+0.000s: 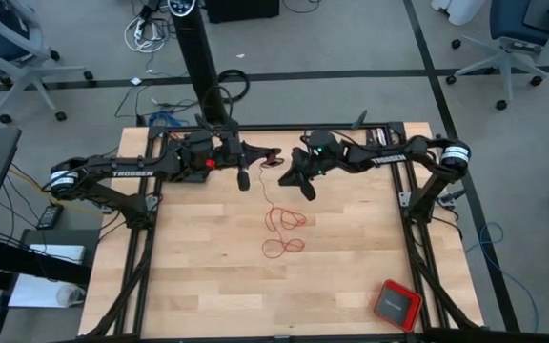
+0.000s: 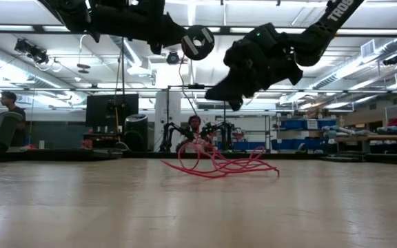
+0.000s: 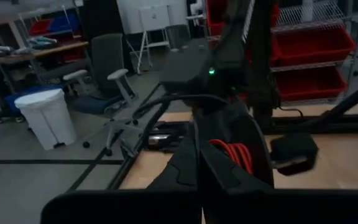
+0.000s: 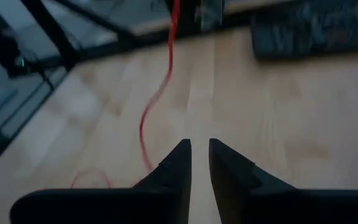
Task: Coil cords
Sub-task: Coil the red wire onto the spool
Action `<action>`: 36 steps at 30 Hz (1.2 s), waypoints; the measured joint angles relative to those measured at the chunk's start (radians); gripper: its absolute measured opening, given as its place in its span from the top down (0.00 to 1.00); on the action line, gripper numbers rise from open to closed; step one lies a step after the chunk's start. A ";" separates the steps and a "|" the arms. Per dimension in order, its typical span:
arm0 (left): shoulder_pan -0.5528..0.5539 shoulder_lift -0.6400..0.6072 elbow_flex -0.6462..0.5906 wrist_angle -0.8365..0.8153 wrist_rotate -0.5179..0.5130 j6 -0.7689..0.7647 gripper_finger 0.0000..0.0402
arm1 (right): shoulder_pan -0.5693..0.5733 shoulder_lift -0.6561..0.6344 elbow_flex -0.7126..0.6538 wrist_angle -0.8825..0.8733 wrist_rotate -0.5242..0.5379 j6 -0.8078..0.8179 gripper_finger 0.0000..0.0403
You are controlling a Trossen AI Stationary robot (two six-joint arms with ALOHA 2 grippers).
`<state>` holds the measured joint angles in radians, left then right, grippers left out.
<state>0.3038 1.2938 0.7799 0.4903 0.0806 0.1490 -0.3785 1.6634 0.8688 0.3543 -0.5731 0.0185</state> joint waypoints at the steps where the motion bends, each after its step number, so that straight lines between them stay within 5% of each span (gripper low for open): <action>1: 0.000 0.000 0.000 0.000 -0.001 0.000 1.00 | 0.002 0.000 -0.007 0.044 0.005 0.012 0.85; 14: 0.008 -0.007 0.000 0.018 -0.055 0.084 1.00 | 0.003 0.006 -0.157 0.456 0.065 0.121 0.82; 36: 0.051 -0.007 0.000 0.090 -0.188 0.074 1.00 | 0.112 0.006 -0.113 0.491 0.275 0.159 0.78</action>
<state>0.3546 1.2865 0.7795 0.5801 -0.1072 0.2234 -0.2663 1.6695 0.7561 0.8450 -0.2982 0.1774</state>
